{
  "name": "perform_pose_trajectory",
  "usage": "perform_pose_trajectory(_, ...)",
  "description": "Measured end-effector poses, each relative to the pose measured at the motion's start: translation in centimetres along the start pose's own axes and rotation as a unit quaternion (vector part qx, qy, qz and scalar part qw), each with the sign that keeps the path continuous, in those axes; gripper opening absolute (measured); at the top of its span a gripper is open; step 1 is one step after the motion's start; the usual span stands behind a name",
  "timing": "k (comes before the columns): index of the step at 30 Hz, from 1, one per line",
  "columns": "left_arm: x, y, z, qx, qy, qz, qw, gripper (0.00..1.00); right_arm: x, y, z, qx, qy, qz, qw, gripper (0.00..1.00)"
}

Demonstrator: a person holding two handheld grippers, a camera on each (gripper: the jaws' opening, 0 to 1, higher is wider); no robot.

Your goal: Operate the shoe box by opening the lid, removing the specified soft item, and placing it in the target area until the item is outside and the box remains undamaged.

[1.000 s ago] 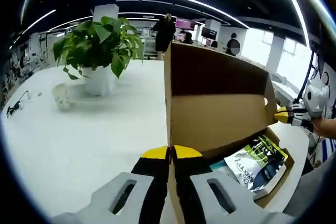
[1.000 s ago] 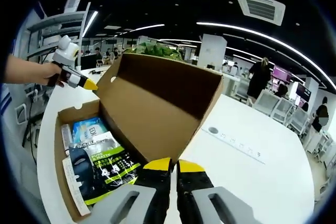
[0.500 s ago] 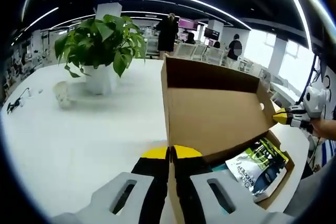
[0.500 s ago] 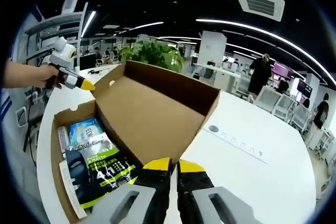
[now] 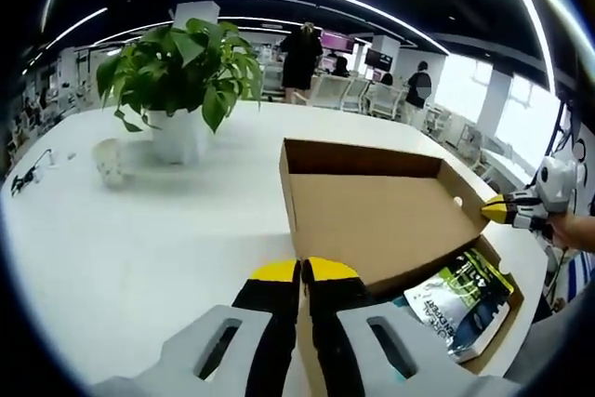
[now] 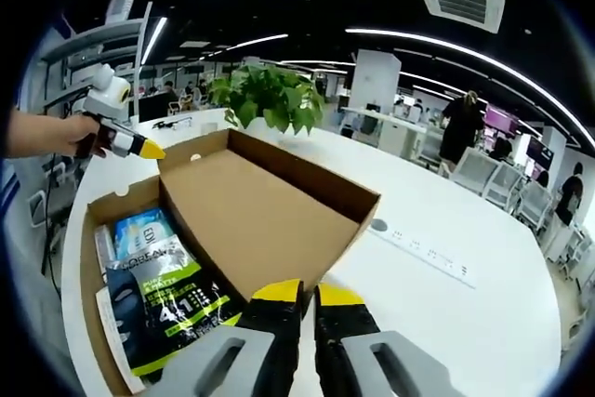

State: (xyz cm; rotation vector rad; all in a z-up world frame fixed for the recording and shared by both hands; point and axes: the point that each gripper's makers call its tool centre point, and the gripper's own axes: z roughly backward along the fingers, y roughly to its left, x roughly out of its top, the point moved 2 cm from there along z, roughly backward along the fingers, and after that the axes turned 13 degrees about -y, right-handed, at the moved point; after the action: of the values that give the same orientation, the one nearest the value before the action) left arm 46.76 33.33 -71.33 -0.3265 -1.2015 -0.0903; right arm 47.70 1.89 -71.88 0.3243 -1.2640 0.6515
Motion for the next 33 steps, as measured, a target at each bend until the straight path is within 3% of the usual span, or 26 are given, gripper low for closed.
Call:
perform_pose_trajectory(29,-0.8,0.3,-1.7,0.012,0.021,0.02,0.9995,0.01,-1.1,-0.8,-1.4,-0.01,0.015,-0.042,0.9989,0.0)
perform_pose_trajectory(33,-0.7,0.2,-1.6,0.011,0.024,-0.002,0.9996,0.02,-1.0,-0.7,-1.3,-0.011,0.015,-0.043,0.9989,0.0)
